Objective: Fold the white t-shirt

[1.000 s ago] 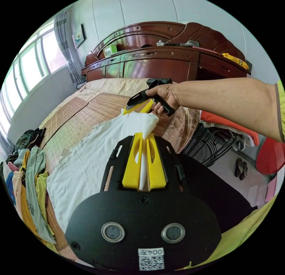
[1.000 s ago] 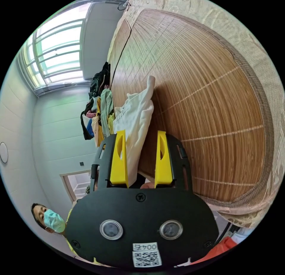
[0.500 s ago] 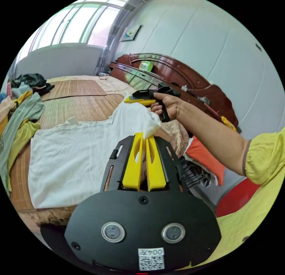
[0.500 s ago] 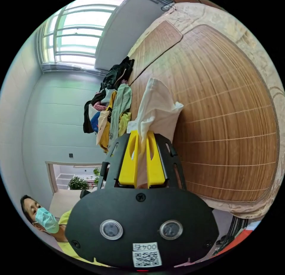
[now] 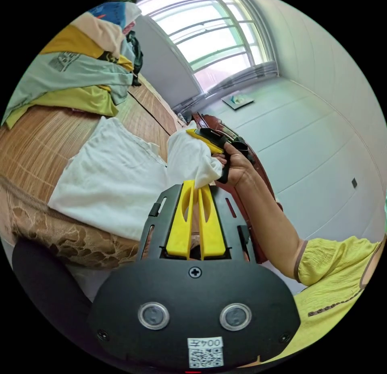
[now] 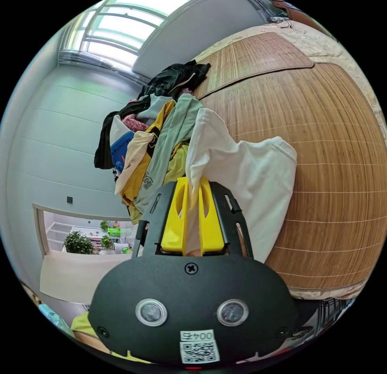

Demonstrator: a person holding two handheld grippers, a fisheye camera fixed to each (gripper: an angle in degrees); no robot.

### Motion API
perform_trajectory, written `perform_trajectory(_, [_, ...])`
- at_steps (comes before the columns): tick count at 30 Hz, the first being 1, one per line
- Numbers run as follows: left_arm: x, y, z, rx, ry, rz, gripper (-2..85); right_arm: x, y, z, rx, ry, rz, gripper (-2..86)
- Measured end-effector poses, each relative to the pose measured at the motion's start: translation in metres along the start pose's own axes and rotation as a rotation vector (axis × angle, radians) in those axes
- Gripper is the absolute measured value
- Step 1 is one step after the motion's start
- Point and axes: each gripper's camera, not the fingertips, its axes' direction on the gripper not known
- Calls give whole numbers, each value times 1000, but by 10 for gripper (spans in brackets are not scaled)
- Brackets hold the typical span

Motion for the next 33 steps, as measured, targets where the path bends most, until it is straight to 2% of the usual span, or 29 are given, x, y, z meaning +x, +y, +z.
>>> perform_trajectory(5, [-36, -45, -66, 54, 44, -127, 7, -30, 0, 70, -26, 71, -18, 51])
perform_trajectory(13, [-96, -85, -126, 119, 112, -361, 10, -49, 5, 188, -87, 189, -25, 52])
perform_trajectory(22, [-91, -109, -166, 130, 108, -474, 20, -58, 27, 280, -137, 264, -108, 85])
perform_trajectory(27, [-54, -118, -196, 145, 55, -437, 23, -82, 52, 273, -32, 255, -237, 83])
perform_trajectory(33, [-10, -132, -241, 185, -127, -306, 18, -94, 133, 195, 153, 358, -494, 78])
